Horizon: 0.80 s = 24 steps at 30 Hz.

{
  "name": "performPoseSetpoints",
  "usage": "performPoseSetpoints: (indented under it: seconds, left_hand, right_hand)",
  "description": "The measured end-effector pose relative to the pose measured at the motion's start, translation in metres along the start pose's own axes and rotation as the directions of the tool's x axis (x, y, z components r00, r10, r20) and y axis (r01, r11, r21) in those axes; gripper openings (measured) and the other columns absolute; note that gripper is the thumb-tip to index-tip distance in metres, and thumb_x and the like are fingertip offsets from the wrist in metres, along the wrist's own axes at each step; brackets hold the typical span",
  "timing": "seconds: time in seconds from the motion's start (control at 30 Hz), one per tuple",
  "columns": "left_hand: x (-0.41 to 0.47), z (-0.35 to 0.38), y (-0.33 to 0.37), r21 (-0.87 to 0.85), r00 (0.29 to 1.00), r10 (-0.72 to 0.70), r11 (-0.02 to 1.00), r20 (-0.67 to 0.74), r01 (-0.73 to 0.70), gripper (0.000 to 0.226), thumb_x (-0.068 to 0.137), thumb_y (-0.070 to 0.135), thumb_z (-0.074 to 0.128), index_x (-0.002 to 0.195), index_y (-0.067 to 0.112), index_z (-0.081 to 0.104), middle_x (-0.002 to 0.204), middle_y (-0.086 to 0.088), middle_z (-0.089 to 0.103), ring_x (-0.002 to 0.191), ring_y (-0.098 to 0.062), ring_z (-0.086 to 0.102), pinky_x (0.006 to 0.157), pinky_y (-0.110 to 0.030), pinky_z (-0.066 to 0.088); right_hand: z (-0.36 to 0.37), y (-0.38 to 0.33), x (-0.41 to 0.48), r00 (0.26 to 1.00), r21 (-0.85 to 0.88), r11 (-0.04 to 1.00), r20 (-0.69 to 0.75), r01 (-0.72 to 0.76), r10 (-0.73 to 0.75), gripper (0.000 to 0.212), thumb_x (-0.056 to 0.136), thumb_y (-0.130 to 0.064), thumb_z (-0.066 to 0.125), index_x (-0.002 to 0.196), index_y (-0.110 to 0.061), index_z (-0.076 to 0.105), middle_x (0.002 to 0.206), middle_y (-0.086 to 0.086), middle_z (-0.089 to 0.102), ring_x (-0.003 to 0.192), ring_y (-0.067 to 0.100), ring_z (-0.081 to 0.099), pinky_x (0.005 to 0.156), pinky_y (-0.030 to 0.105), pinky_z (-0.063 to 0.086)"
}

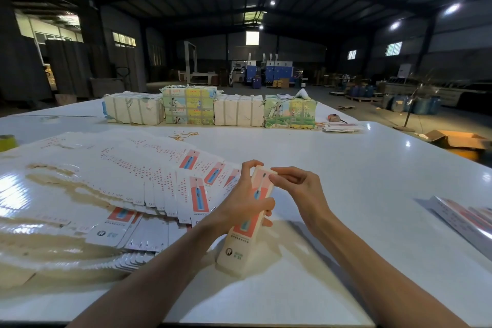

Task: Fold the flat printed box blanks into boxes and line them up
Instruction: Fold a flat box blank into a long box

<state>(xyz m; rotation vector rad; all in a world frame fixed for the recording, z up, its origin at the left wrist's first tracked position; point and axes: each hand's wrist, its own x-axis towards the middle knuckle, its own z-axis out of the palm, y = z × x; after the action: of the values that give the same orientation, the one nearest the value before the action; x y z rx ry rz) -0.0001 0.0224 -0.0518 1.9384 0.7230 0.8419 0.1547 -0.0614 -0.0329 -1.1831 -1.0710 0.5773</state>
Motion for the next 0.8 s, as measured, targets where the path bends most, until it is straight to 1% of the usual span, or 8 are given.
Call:
performPoseSetpoints:
  seconds: [0.2, 0.33, 0.43, 0.5, 0.57, 0.63, 0.7, 0.8]
  left_hand:
    - [0.003, 0.006, -0.002, -0.105, 0.996, -0.083, 0.991, -0.030, 0.080, 0.088, 0.068, 0.030, 0.095, 0.122, 0.065, 0.035, 0.106, 0.005, 0.063, 0.088, -0.004, 0.076, 0.060, -0.026, 0.063]
    - [0.006, 0.008, 0.002, -0.346, 0.969, -0.240, 0.916, -0.064, 0.204, 0.079, 0.076, 0.037, 0.093, 0.121, 0.064, 0.033, 0.118, -0.001, 0.066, 0.083, -0.016, 0.080, 0.063, -0.031, 0.064]
    - [0.011, 0.003, 0.004, -0.414, 0.904, -0.356, 0.879, -0.239, 0.236, 0.075, 0.088, 0.035, 0.084, 0.139, 0.046, 0.029, 0.114, -0.006, 0.068, 0.080, -0.022, 0.080, 0.073, -0.043, 0.067]
    - [0.014, 0.000, 0.004, -0.608, 0.857, -0.431, 0.771, -0.282, 0.187, 0.074, 0.092, 0.024, 0.081, 0.144, 0.039, 0.030, 0.118, -0.010, 0.066, 0.085, -0.028, 0.079, 0.077, -0.049, 0.067]
    - [0.013, -0.001, 0.006, -0.697, 0.831, -0.467, 0.703, -0.300, 0.143, 0.072, 0.094, 0.022, 0.080, 0.146, 0.037, 0.034, 0.124, -0.012, 0.061, 0.094, -0.027, 0.074, 0.063, -0.037, 0.066]
    - [0.012, 0.002, 0.007, -0.738, 0.850, -0.440, 0.668, -0.289, 0.095, 0.066, 0.096, 0.020, 0.078, 0.145, 0.037, 0.037, 0.129, -0.013, 0.058, 0.105, -0.027, 0.070, 0.058, -0.029, 0.062]
    - [0.011, 0.002, 0.007, -0.824, 0.879, -0.419, 0.564, -0.225, 0.058, 0.060, 0.099, 0.012, 0.073, 0.146, 0.034, 0.042, 0.133, -0.015, 0.058, 0.112, -0.029, 0.069, 0.065, -0.032, 0.063]
    - [0.007, -0.007, 0.009, -0.878, 0.921, -0.368, 0.474, -0.127, 0.068, 0.058, 0.097, 0.009, 0.072, 0.148, 0.024, 0.050, 0.122, -0.017, 0.066, 0.094, -0.025, 0.077, 0.070, -0.038, 0.064]
  right_hand:
    - [0.004, 0.003, 0.000, 0.999, 0.008, 0.999, -0.012, -0.040, 0.040, 0.012, 0.096, -0.012, 0.077, 0.108, -0.012, 0.080, 0.101, 0.000, 0.082, 0.095, 0.017, 0.079, 0.077, 0.023, 0.061]
    - [0.010, 0.006, 0.000, 0.999, -0.206, 0.978, -0.012, -0.042, 0.040, 0.035, 0.107, -0.026, 0.062, 0.141, -0.018, 0.062, 0.139, -0.003, 0.066, 0.117, 0.012, 0.065, 0.094, 0.024, 0.056]
    - [0.013, -0.002, -0.001, 0.998, -0.432, 0.901, 0.038, -0.035, 0.058, 0.052, 0.106, -0.043, 0.060, 0.152, -0.022, 0.046, 0.146, 0.002, 0.056, 0.110, 0.011, 0.061, 0.068, 0.012, 0.052]
    - [0.019, -0.009, -0.008, 0.980, -0.583, 0.812, 0.162, 0.003, 0.113, 0.077, 0.097, -0.063, 0.063, 0.158, -0.026, 0.034, 0.144, -0.003, 0.052, 0.109, 0.014, 0.065, 0.080, 0.026, 0.059]
    - [0.029, -0.014, -0.018, 0.943, -0.745, 0.657, 0.288, 0.111, 0.167, 0.095, 0.088, -0.073, 0.068, 0.159, -0.027, 0.025, 0.136, -0.007, 0.046, 0.116, 0.022, 0.065, 0.091, 0.044, 0.057]
    - [0.041, -0.013, -0.026, 0.925, -0.829, 0.510, 0.350, 0.230, 0.150, 0.080, 0.091, -0.061, 0.070, 0.149, -0.023, 0.030, 0.130, -0.002, 0.051, 0.113, 0.027, 0.063, 0.080, 0.043, 0.052]
    - [0.049, -0.012, -0.031, 0.936, -0.865, 0.434, 0.331, 0.251, 0.119, 0.060, 0.095, -0.041, 0.065, 0.139, -0.016, 0.032, 0.121, 0.005, 0.052, 0.104, 0.033, 0.063, 0.068, 0.039, 0.040]
    - [0.050, -0.011, -0.036, 0.965, -0.938, 0.247, 0.260, 0.245, 0.029, 0.055, 0.095, -0.035, 0.059, 0.138, -0.010, 0.034, 0.123, 0.008, 0.046, 0.105, 0.034, 0.059, 0.068, 0.037, 0.039]
